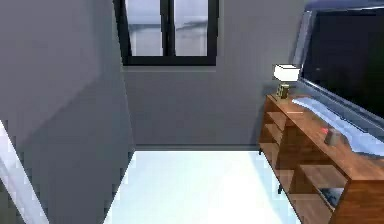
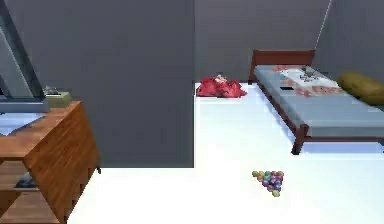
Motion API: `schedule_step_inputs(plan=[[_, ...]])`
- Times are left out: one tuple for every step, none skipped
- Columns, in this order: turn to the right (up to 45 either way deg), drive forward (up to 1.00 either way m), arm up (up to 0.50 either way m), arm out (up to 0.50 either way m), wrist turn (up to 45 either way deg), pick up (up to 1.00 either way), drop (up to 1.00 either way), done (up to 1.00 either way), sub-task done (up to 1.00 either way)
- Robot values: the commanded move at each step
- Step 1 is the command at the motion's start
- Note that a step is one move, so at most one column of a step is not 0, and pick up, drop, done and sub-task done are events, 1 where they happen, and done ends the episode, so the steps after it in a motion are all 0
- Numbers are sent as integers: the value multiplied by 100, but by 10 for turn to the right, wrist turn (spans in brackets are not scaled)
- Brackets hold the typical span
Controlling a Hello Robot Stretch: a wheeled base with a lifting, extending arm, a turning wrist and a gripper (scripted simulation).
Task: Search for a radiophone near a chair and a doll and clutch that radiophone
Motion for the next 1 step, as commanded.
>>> schedule_step_inputs(plan=[[450,0,0,0,0,0,0,0,0]])
